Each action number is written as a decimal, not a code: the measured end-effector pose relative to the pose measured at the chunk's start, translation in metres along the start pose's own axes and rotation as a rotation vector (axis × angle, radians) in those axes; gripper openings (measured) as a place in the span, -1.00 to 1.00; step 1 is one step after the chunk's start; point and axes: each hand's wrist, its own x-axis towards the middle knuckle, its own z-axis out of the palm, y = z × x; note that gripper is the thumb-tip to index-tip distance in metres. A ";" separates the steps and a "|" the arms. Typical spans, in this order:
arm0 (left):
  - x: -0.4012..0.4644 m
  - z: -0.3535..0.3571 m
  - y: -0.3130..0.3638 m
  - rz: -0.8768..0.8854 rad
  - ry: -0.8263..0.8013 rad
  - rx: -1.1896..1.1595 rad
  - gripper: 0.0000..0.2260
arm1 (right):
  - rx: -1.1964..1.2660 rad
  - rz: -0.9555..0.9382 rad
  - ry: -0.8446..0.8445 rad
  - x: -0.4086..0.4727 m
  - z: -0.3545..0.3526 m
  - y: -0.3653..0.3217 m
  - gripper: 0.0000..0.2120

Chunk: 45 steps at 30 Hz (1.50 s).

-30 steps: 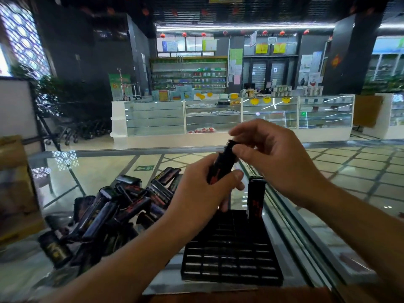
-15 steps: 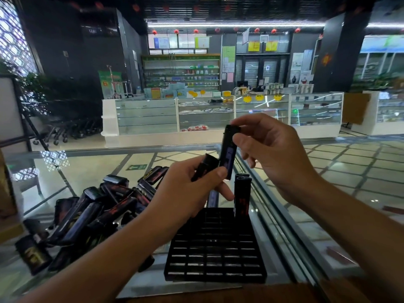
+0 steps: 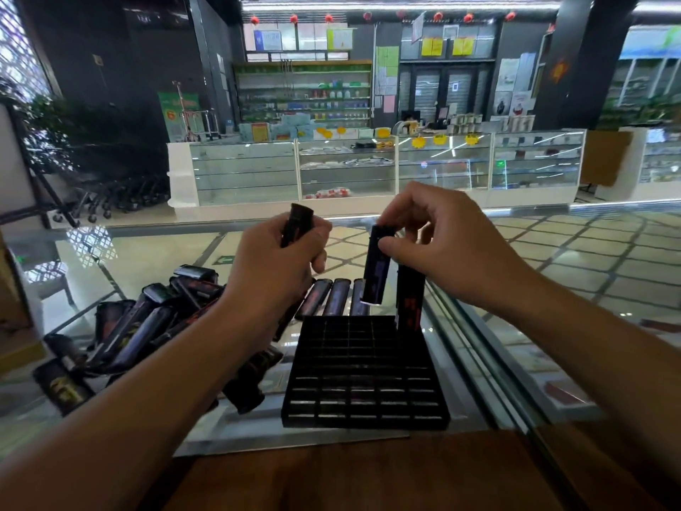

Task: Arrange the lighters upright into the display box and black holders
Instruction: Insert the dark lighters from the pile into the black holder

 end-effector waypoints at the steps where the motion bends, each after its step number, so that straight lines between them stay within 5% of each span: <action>1: 0.000 0.000 0.001 0.007 -0.005 0.008 -0.92 | -0.027 -0.001 -0.016 0.000 -0.001 -0.001 -0.85; 22: -0.002 0.003 0.004 0.041 0.038 -0.026 -0.92 | -0.167 -0.037 -0.125 0.000 -0.004 -0.006 -0.91; 39: -0.010 0.007 0.008 0.017 -0.065 0.023 -0.93 | -0.264 -0.049 -0.247 -0.001 -0.012 -0.011 -0.92; 45: -0.010 0.008 0.004 0.013 -0.145 0.044 -0.91 | -0.136 -0.001 -0.169 0.001 -0.008 -0.005 -0.93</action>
